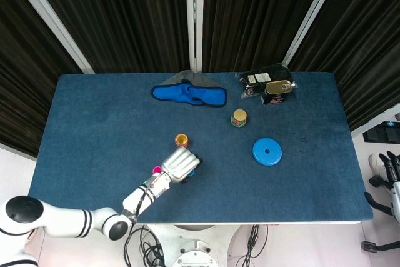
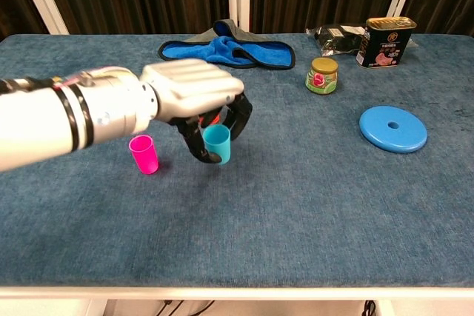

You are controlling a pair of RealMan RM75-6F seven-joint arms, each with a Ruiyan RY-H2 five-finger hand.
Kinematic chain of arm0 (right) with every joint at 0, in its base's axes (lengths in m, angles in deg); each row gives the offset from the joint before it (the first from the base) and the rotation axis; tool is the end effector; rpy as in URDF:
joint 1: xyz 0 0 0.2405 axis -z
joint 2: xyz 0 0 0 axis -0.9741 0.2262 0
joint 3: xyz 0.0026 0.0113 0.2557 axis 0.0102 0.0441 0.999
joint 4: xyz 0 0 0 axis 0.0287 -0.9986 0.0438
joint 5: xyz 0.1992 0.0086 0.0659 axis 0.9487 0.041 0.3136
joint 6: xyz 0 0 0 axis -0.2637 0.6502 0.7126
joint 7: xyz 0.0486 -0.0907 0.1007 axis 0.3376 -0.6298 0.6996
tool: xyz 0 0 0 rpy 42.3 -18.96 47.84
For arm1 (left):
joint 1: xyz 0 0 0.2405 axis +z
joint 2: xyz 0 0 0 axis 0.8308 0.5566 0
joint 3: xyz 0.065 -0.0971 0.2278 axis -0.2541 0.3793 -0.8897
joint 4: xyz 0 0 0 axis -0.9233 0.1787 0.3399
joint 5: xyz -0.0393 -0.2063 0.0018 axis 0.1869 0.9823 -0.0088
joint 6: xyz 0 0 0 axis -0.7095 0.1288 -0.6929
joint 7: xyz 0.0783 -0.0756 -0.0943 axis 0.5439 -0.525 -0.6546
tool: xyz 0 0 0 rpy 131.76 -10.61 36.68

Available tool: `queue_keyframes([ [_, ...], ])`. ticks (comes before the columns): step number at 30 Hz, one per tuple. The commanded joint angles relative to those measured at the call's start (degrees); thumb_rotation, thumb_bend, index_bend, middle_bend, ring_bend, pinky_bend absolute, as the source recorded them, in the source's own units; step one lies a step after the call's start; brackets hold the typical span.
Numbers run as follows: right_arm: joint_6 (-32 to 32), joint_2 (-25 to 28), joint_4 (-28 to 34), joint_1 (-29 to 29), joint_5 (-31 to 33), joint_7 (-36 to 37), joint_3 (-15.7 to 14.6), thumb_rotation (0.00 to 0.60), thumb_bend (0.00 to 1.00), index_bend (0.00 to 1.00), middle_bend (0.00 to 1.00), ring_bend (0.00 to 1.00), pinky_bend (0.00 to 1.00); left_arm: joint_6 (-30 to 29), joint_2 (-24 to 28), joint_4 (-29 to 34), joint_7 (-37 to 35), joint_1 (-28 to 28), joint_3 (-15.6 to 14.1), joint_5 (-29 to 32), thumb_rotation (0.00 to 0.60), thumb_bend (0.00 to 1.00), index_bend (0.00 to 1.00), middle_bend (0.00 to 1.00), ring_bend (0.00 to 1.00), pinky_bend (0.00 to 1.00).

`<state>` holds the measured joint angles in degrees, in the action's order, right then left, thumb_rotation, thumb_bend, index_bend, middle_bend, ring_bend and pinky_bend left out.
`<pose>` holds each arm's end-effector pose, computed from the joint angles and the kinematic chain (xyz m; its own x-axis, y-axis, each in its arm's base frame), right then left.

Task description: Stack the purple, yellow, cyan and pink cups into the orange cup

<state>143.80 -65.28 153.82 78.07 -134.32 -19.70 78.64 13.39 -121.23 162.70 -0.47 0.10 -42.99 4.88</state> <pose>-0.3673 -0.1476 0.1916 0.3800 -0.0146 0.9249 -0.9136 0.1505 0.3778 -0.0548 0.3038 -0.0701 0.6612 0.2128 0.7194 0.6256 -0.6856 -0.3722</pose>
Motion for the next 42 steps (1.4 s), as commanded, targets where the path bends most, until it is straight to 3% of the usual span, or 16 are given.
queue_keyframes([
  [1,-0.18,-0.01,-0.16,-0.02,0.04,0.01,-0.06,0.600,0.17,0.00,0.00,0.00,0.00,-4.56,5.19,5.72,1.01,1.70,1.32,-0.04,0.600,0.26,0.52,0.54,0.56,0.66],
  [9,-0.52,0.08,0.81,-0.29,-0.22,-1.09,-0.21,0.600,0.17,0.00,0.00,0.00,0.00,-6.35,7.82,5.21,0.28,1.56,5.51,3.96,0.600,0.26,0.52,0.54,0.56,0.66],
  [24,-0.33,0.75,2.16,-0.37,0.02,-2.02,0.03,0.600,0.17,0.00,0.00,0.00,0.00,0.59,1.16,-7.21,-5.61,-2.44,8.31,8.78,0.600,0.26,0.50,0.52,0.56,0.66],
  [35,-0.50,0.74,1.76,-0.31,0.32,-1.58,0.02,0.600,0.17,0.00,0.00,0.00,0.00,2.87,-2.09,-14.61,-7.20,-4.22,8.42,9.83,0.600,0.26,0.50,0.52,0.56,0.66],
  [42,-1.00,0.58,1.08,-0.39,0.63,-1.10,0.01,0.600,0.17,0.00,0.00,0.00,0.00,3.01,-2.13,-15.31,-7.32,-4.12,7.85,9.97,0.600,0.26,0.50,0.52,0.56,0.66],
])
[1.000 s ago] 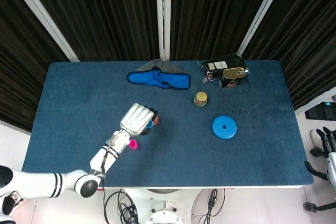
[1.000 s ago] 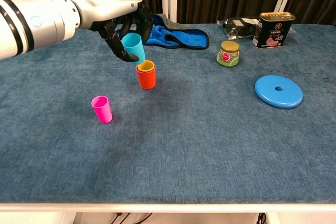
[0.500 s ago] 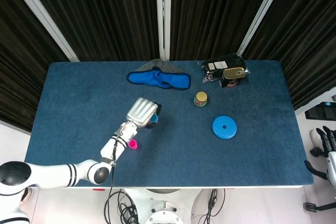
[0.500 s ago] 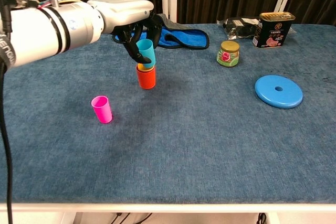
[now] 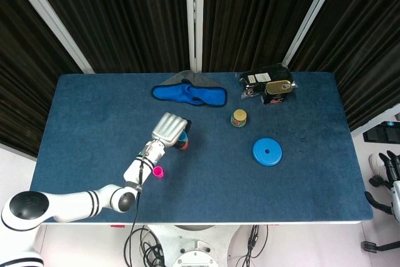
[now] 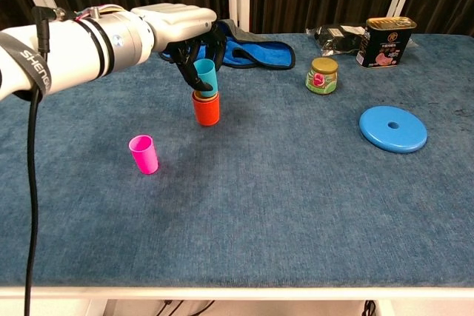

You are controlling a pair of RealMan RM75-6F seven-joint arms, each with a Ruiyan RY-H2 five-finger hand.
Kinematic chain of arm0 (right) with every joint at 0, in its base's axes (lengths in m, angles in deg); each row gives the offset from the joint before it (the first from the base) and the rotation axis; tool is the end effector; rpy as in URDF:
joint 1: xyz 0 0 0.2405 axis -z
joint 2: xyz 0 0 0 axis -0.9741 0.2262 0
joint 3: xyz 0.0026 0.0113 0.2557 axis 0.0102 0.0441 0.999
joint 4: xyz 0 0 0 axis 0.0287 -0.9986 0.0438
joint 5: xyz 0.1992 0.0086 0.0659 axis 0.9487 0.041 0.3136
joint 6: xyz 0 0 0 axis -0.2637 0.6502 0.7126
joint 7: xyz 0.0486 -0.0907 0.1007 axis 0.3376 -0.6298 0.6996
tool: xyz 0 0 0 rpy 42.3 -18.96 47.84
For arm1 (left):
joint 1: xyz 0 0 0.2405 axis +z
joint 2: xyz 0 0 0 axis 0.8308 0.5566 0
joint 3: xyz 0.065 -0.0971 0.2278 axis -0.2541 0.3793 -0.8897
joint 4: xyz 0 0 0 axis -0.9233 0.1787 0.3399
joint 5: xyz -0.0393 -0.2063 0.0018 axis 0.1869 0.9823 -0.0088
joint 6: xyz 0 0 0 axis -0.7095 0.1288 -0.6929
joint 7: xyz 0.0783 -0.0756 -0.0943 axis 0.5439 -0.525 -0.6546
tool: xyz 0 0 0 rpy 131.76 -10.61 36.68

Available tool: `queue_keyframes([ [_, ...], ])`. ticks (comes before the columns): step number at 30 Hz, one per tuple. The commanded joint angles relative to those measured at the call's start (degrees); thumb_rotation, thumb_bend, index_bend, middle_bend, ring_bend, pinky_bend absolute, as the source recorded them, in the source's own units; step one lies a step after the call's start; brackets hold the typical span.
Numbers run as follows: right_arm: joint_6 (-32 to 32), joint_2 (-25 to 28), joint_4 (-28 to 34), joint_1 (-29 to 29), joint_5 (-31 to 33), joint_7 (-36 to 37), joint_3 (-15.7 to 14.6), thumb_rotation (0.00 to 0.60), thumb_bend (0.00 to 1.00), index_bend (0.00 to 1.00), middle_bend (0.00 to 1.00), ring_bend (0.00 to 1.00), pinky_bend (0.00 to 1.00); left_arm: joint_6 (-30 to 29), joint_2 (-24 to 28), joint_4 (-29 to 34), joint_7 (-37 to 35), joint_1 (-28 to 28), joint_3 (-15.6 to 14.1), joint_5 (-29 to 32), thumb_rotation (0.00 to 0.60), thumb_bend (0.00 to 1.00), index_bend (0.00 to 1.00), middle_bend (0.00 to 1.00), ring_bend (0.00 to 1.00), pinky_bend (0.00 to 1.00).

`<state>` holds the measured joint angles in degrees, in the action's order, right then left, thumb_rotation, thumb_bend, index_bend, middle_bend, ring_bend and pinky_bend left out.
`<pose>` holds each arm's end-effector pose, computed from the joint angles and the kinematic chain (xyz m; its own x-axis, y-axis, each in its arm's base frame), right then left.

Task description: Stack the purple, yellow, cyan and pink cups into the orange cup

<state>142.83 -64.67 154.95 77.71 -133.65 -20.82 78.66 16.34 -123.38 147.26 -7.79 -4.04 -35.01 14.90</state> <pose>-0.3661 -0.1497 0.1916 0.3864 -0.0289 0.9219 -0.9089 0.1577 0.3859 -0.0575 0.3893 -0.0537 0.5435 0.2309 0.8070 0.7872 -0.4741 -0.3945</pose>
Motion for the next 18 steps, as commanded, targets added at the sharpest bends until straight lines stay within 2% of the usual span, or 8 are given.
queue_keyframes([
  [1,-0.02,-0.06,-0.04,-0.06,-0.07,0.01,0.00,0.600,0.17,0.00,0.00,0.00,0.00,0.20,0.04,0.30,-0.02,0.02,-0.26,0.00,0.600,0.26,0.50,0.52,0.56,0.66],
  [5,0.13,-0.11,0.08,-0.07,-0.29,-0.12,-0.03,0.600,0.17,0.00,0.00,0.00,0.00,0.41,-0.08,0.20,0.42,-0.10,-0.79,0.03,0.600,0.26,0.47,0.50,0.55,0.65],
  [9,0.17,-0.07,0.15,0.00,-0.25,-0.21,-0.08,0.600,0.17,0.00,0.00,0.00,0.00,0.55,-0.06,-0.13,1.31,-0.26,-1.38,0.30,0.600,0.24,0.29,0.36,0.42,0.60],
  [11,0.15,0.00,0.12,0.04,-0.14,-0.17,-0.07,0.600,0.17,0.00,0.00,0.00,0.00,-0.01,0.02,-0.07,1.17,-0.15,-1.30,-0.10,0.600,0.23,0.21,0.28,0.33,0.53],
  [14,-0.07,0.07,0.08,-0.01,-0.02,-0.17,-0.07,0.600,0.17,0.00,0.00,0.00,0.00,-1.14,0.26,0.45,0.95,0.16,-1.20,-0.98,0.600,0.22,0.18,0.25,0.27,0.49],
  [18,-0.29,0.07,0.18,-0.18,-0.13,-0.19,-0.08,0.600,0.17,0.00,0.00,0.00,0.00,-2.54,2.39,3.98,2.23,0.84,-1.61,-1.13,0.600,0.22,0.18,0.25,0.26,0.48],
])
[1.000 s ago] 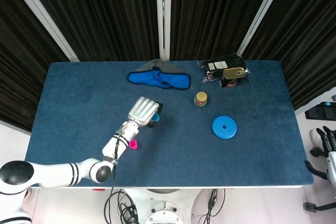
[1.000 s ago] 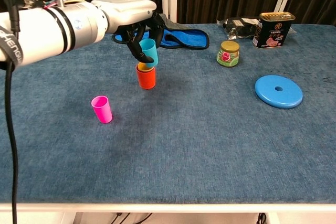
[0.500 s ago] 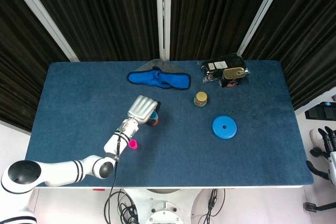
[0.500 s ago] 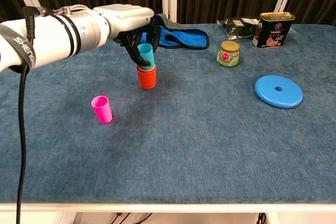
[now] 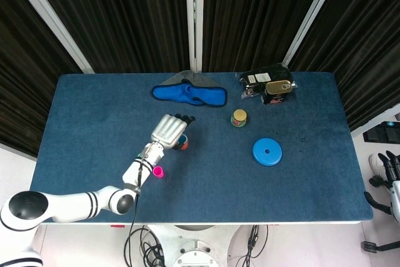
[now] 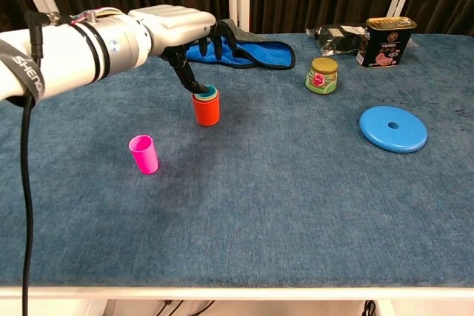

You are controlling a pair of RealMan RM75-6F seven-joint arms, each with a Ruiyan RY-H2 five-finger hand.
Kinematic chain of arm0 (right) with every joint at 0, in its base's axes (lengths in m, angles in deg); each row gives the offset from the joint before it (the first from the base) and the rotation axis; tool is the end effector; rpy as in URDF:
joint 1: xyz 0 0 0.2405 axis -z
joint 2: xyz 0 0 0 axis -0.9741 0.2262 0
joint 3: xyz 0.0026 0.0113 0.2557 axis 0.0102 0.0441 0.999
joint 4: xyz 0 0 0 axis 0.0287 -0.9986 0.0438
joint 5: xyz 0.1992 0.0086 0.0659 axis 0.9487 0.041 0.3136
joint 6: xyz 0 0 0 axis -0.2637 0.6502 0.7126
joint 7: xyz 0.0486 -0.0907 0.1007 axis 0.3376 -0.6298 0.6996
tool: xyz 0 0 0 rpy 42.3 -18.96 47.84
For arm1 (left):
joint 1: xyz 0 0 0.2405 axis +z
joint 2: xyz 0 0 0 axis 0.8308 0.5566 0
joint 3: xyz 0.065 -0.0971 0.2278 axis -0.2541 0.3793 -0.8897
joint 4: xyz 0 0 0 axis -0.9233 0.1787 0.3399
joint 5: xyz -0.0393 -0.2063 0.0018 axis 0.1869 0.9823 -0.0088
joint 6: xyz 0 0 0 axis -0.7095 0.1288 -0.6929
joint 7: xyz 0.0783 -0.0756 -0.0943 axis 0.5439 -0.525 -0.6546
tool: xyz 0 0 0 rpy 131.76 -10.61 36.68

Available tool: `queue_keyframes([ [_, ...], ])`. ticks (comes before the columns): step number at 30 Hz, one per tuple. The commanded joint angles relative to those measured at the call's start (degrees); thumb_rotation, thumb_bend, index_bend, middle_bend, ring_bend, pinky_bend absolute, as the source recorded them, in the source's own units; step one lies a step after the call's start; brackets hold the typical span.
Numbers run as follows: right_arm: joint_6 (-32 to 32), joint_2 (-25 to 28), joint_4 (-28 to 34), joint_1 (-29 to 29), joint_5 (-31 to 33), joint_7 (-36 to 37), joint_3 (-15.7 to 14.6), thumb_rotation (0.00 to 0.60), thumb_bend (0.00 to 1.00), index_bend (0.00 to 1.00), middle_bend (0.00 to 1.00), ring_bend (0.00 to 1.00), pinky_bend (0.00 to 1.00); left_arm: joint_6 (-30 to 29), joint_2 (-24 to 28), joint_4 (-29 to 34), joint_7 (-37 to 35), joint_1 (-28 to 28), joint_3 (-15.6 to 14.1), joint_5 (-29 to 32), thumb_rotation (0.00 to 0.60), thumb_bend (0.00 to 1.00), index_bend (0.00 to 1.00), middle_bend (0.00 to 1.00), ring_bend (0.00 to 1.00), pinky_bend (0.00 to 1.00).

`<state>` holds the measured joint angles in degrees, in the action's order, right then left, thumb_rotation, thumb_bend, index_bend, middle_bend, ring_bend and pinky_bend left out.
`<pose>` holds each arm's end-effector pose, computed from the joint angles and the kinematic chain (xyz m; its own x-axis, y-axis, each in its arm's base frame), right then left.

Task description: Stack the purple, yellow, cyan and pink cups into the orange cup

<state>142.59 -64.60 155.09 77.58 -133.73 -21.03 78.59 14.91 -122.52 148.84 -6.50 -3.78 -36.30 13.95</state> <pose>-0.3656 -0.1502 0.1909 0.3881 -0.0341 0.9210 -0.9083 0.1549 0.3885 -0.0595 0.3841 -0.0509 0.5720 0.2061 0.7939 0.7621 -0.4914 -0.4216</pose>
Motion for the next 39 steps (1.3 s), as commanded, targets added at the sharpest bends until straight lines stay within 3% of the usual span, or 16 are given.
queue_keyframes([
  [1,-0.05,0.00,0.07,-0.07,-0.12,0.03,-0.03,0.600,0.17,0.00,0.00,0.00,0.00,-2.03,2.67,4.37,1.56,1.16,-0.71,-0.19,0.600,0.22,0.18,0.25,0.26,0.48],
  [9,-0.98,0.34,0.41,-0.46,-0.13,-0.38,-0.24,0.600,0.17,0.00,0.00,0.00,0.00,-6.27,13.40,21.10,7.04,5.38,-5.55,2.31,0.600,0.20,0.20,0.29,0.29,0.49],
  [17,-0.67,0.74,2.01,-0.72,-0.72,-1.92,-0.28,0.600,0.17,0.00,0.00,0.00,0.00,-11.14,17.35,28.93,10.71,9.69,-12.30,-1.45,0.600,0.18,0.21,0.30,0.29,0.50],
  [25,-1.15,0.76,3.24,-0.99,-0.62,-3.62,-0.50,0.600,0.17,0.00,0.00,0.00,0.00,-11.54,16.58,28.77,8.75,12.93,-15.34,-4.70,0.600,0.18,0.20,0.30,0.29,0.50],
  [32,-1.08,0.73,3.96,-0.91,-0.63,-4.64,-0.76,0.600,0.17,0.00,0.00,0.00,0.00,-11.11,11.19,22.58,5.87,14.48,-15.31,-10.18,0.600,0.18,0.17,0.30,0.33,0.53],
  [39,-0.74,0.62,3.55,-0.61,-0.22,-4.38,-0.70,0.600,0.17,0.00,0.00,0.00,0.00,-9.25,8.15,18.24,6.21,14.56,-14.64,-10.41,0.600,0.18,0.22,0.30,0.34,0.54],
])
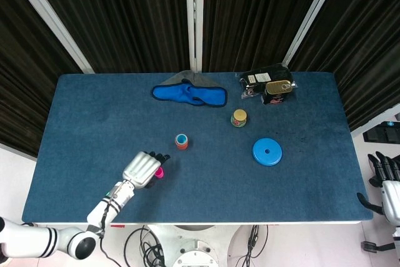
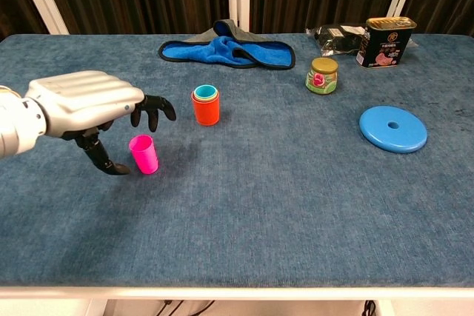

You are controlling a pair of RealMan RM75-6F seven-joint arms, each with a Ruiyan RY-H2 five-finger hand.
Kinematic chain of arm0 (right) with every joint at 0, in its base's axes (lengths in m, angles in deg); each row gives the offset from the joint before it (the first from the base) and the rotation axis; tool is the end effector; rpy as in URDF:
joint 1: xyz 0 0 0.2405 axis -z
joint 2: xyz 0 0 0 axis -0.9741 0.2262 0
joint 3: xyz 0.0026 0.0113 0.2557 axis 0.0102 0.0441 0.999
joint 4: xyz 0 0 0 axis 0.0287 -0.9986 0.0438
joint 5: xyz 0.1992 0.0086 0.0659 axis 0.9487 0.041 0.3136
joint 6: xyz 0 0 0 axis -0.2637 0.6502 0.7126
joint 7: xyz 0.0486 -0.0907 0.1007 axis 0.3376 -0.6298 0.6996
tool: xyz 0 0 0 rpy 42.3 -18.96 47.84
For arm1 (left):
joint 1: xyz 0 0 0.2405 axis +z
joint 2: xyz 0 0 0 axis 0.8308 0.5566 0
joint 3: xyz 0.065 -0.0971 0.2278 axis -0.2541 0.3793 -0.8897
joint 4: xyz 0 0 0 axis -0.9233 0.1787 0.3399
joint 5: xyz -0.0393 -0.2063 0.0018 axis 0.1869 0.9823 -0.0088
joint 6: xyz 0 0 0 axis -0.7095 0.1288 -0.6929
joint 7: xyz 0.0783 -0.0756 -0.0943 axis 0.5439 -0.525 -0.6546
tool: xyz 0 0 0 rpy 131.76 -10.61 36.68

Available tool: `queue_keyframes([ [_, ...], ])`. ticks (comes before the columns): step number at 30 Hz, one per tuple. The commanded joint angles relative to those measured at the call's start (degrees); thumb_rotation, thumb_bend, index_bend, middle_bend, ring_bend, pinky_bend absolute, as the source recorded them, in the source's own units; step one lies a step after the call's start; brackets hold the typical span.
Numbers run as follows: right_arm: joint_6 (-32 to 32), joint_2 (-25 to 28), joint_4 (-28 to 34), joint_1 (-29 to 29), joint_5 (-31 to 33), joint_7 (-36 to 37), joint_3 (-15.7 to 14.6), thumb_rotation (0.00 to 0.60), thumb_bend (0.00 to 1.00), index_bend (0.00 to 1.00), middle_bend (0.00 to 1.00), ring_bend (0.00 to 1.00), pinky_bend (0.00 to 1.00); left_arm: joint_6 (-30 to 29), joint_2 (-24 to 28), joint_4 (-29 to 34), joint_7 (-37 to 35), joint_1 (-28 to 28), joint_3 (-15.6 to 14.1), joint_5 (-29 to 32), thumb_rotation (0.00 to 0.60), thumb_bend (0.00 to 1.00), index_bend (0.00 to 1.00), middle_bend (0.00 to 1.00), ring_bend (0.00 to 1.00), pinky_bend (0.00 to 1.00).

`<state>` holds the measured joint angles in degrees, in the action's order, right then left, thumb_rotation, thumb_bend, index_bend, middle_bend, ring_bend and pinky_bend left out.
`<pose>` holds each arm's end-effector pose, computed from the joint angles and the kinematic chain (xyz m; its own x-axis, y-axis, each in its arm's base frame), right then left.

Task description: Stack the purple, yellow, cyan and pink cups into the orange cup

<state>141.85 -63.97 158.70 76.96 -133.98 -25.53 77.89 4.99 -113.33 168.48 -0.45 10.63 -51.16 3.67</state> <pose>-0.3545 -0.1516 0.1827 0.4103 -0.0667 0.9095 -0.8992 0.1365 0.4157 -0.1423 0.2787 -0.0316 0.6771 0.2744 0.6828 0.6967 -0.5379 -0.4746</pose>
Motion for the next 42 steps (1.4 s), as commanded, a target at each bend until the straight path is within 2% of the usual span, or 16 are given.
queue_keyframes([
  [1,-0.03,0.00,-0.12,0.02,0.04,0.22,0.00,0.600,0.17,0.00,0.00,0.00,0.00,0.84,-1.33,-1.85,0.16,0.23,0.28,-0.06,0.600,0.18,0.23,0.30,0.35,0.55],
  [10,-0.84,-0.26,-0.80,-0.22,0.26,0.68,-0.14,0.600,0.17,0.00,0.00,0.00,0.00,1.09,-3.11,-4.83,-2.42,1.70,0.72,-2.64,0.600,0.19,0.38,0.40,0.45,0.60],
  [19,-0.94,-0.50,-0.96,-0.27,0.28,0.64,-0.19,0.600,0.17,0.00,0.00,0.00,0.00,1.63,-3.88,-6.47,-5.13,2.41,1.54,-6.02,0.600,0.20,0.41,0.43,0.48,0.63],
  [30,-0.79,-0.35,-0.91,-0.11,0.38,0.61,-0.24,0.600,0.17,0.00,0.00,0.00,0.00,3.24,-4.41,-8.35,-6.14,2.56,2.99,-6.56,0.600,0.23,0.46,0.47,0.51,0.66],
  [42,-0.78,-0.12,-0.52,-0.13,0.48,0.37,-0.19,0.600,0.17,0.00,0.00,0.00,0.00,3.06,-4.08,-8.20,-6.39,3.21,3.70,-8.05,0.600,0.26,0.54,0.54,0.56,0.71],
])
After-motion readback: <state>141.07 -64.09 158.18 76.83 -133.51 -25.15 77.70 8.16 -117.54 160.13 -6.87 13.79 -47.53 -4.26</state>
